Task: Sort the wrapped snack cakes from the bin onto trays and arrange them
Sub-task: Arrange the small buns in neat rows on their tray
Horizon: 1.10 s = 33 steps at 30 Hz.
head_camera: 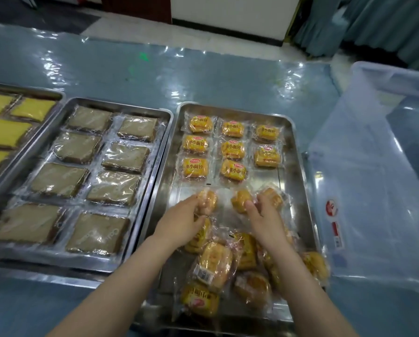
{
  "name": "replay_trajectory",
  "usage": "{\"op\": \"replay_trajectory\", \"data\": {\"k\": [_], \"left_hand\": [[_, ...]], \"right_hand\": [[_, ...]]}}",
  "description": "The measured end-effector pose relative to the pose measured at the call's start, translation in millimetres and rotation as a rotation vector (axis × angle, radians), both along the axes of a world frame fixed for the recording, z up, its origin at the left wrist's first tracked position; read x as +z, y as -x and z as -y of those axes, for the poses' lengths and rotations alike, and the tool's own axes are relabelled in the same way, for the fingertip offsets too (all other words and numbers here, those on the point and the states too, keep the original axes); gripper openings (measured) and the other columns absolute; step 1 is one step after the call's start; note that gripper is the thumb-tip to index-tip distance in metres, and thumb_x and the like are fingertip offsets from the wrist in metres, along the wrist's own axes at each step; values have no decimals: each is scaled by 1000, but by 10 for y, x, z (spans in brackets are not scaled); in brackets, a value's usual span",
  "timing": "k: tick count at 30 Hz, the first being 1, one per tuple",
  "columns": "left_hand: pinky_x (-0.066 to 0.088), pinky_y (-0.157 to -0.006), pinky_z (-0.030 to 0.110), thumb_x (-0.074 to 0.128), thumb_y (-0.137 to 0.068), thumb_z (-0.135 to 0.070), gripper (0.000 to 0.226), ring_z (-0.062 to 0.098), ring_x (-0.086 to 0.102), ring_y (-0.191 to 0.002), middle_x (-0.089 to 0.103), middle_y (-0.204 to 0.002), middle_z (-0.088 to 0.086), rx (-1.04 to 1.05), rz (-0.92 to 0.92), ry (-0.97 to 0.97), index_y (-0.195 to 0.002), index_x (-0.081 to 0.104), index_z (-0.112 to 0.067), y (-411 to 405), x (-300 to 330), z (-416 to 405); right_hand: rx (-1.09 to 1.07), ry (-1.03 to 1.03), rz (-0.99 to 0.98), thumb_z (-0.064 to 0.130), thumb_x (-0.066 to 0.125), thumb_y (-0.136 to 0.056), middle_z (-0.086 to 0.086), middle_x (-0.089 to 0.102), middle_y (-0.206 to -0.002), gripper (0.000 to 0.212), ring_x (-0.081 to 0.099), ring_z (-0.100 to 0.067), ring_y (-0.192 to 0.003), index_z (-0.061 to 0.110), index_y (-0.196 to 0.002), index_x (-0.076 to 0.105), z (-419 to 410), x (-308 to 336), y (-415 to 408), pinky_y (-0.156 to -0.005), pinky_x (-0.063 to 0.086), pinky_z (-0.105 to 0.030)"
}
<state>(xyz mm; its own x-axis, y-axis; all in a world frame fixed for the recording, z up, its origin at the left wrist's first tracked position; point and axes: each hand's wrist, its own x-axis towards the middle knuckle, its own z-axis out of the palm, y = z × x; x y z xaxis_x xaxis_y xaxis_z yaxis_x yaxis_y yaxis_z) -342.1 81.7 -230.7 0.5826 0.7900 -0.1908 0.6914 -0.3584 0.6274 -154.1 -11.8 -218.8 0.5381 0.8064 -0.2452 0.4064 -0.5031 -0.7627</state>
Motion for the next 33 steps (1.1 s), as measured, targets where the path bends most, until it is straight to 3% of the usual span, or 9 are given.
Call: {"op": "replay_trajectory", "data": {"k": [4, 8, 12, 14, 16, 19, 24, 30, 33], "left_hand": [[50, -73, 30, 57, -87, -32, 30, 8, 58, -88, 60, -105, -14, 43, -46, 30, -116, 47, -29, 70, 24, 55], [44, -94, 43, 57, -83, -21, 32, 19, 52, -107, 58, -114, -3, 53, -123, -125, -114, 53, -23, 55, 106, 57], [44, -80, 21, 53, -92, -30, 31, 2, 54, -101, 56, -115, -17, 191, 233, 69, -123, 54, -28, -83, 314, 77], [49, -78, 21, 53, -93, -31, 18, 3, 62, -93, 65, -106, -15, 265, 429, 285, -110, 61, -29, -154, 421, 79], [53, -64, 20, 52, -94, -27, 15, 9, 68, -77, 72, -88, -4, 362, 603, 468, -95, 67, -23, -207, 511, 88], [53, -58, 18, 53, -93, -29, 18, 13, 70, -71, 74, -82, -1, 432, 721, 577, -90, 68, -20, -250, 576, 97], [55, -63, 23, 63, -86, -10, 2, 12, 71, -75, 73, -79, 0, 430, 588, 467, -85, 63, -11, -296, 508, -8], [54, -62, 25, 60, -88, -13, 4, 8, 69, -70, 72, -77, -1, 417, 526, 413, -85, 59, -10, -489, 499, -176], [54, -65, 25, 62, -87, -15, 3, 6, 69, -71, 72, -78, -2, 372, 495, 386, -86, 61, -12, -600, 468, -243]], "right_hand": [[-91, -104, -83, 33, 45, -99, 7, 63, -90, 18, 61, -12, -83, 22, -97, 59, -6, 88, 14, -62, 42, -21], [-194, -246, -271, 24, 48, -99, 5, 67, -90, 11, 67, -6, -72, 30, -99, 56, -60, 207, 31, -55, 50, -17], [-184, -280, -284, 21, 47, -99, 6, 71, -83, 15, 67, -5, -65, 32, -98, 58, -80, 280, 22, -50, 45, -14], [-163, -296, -301, 21, 48, -99, 8, 72, -80, 15, 67, -5, -66, 29, -100, 60, -85, 309, 23, -51, 45, -13], [-143, -301, -306, 21, 49, -98, 14, 72, -80, 15, 67, -3, -67, 28, -98, 62, -92, 329, 17, -51, 46, -12], [-180, -308, -335, 18, 53, -96, 13, 72, -79, 14, 68, -4, -67, 23, -99, 65, -102, 335, 2, -48, 45, -12], [-319, -354, -473, 6, 67, -86, 5, 75, -84, 22, 70, -11, -70, 25, -95, 75, -95, 307, -65, -54, 49, -17], [-400, -332, -578, 11, 69, -85, 5, 75, -84, 17, 67, -5, -66, 23, -96, 75, -151, 248, -199, -66, 55, -27], [-445, -301, -593, 16, 68, -87, 6, 74, -83, 16, 65, -4, -63, 29, -92, 75, -185, 200, -305, -63, 55, -28]]}}
